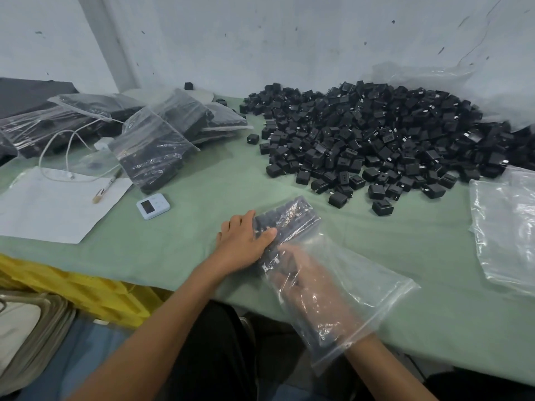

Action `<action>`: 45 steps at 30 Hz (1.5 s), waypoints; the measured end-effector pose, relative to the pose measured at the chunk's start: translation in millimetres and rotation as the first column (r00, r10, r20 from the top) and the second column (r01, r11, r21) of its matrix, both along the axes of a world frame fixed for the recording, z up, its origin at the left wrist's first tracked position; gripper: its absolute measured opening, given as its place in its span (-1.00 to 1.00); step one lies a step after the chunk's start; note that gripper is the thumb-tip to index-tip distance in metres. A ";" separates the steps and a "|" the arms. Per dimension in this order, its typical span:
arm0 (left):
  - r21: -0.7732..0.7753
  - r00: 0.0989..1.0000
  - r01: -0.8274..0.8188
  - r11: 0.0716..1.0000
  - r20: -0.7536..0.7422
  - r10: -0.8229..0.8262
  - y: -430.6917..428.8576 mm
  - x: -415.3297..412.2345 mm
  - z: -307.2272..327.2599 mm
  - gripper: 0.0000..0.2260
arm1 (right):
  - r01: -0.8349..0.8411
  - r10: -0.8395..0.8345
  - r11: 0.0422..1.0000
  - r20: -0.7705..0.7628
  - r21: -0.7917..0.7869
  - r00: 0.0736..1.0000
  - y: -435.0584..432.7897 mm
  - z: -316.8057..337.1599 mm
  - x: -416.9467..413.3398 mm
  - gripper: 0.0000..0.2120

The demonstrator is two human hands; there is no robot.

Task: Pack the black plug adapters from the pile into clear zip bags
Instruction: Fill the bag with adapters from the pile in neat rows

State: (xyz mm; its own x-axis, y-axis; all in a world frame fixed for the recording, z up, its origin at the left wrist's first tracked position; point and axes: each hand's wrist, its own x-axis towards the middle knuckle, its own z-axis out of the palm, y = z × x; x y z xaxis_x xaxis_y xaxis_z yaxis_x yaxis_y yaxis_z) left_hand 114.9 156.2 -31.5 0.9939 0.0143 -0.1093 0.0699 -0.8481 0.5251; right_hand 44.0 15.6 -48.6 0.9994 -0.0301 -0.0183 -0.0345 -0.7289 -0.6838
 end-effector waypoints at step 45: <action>0.068 0.992 -0.112 0.991 0.056 0.109 -13.3 -4.9 -8.6 -0.41 | -0.185 0.180 0.960 0.041 0.211 0.983 -30.6 21.0 6.1 -0.80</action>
State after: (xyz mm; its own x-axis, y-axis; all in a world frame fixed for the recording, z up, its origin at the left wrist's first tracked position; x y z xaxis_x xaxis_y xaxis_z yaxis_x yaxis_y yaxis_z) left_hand 110.0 142.9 -40.2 0.9901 0.1301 -0.0521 0.1393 -0.8717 0.4697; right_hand 50.2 -15.0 -27.6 0.9878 0.1551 0.0166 0.1015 -0.5586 -0.8232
